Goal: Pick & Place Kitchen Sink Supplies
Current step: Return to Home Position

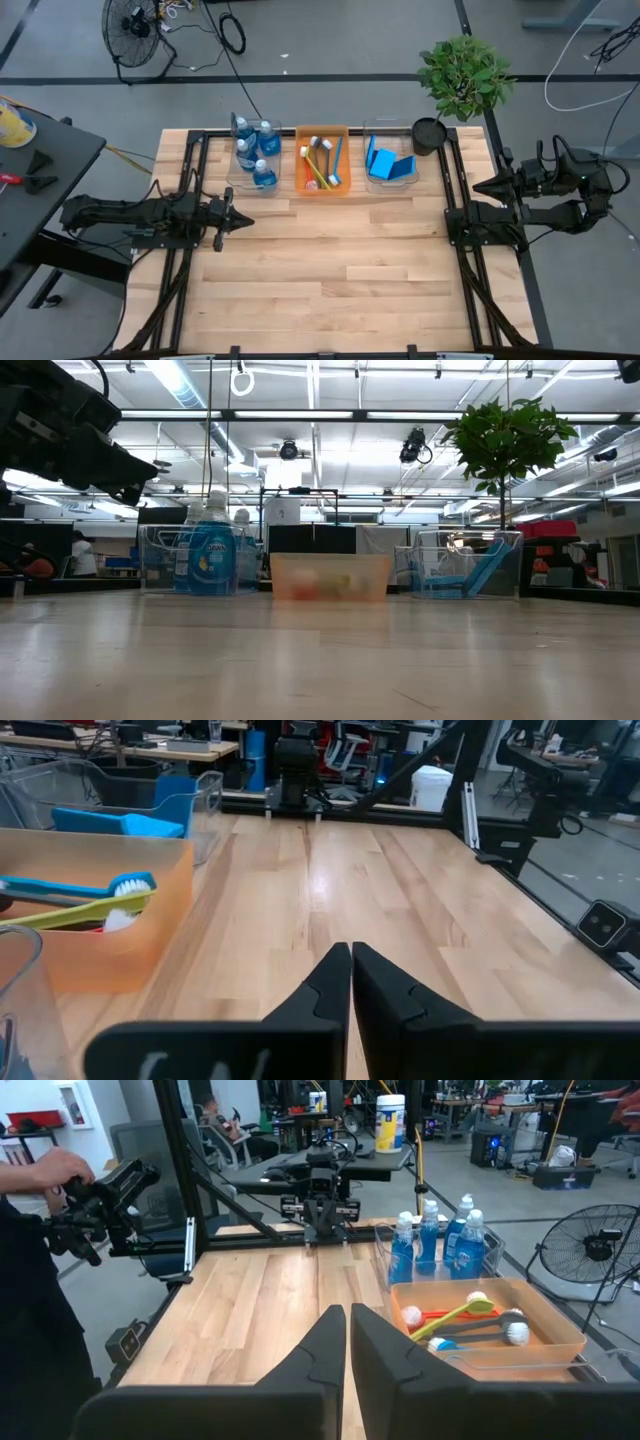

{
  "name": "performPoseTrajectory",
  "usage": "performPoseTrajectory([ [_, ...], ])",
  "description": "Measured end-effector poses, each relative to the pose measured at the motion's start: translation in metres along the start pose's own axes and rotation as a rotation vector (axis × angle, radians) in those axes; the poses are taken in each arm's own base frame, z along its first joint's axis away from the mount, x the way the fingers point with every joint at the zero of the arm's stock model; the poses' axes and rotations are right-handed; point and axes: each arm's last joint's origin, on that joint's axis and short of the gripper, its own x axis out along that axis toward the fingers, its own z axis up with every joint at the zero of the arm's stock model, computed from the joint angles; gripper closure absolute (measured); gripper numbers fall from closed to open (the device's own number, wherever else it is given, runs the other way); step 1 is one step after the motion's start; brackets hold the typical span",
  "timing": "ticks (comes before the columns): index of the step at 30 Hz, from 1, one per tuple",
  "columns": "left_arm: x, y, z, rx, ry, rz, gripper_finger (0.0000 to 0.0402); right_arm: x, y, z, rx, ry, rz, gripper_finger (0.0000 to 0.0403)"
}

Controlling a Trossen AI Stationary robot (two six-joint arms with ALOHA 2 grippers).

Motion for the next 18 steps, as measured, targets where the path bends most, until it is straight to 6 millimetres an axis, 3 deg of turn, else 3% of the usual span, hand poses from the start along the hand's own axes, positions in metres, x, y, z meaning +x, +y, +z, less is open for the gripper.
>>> performPoseTrajectory([
  [18,-0.0026,-0.0009,0.0033,0.002,-0.046,-0.010,0.0376,0.0001,0.0000,0.0000,0.000,0.000,0.000,0.0378],
])
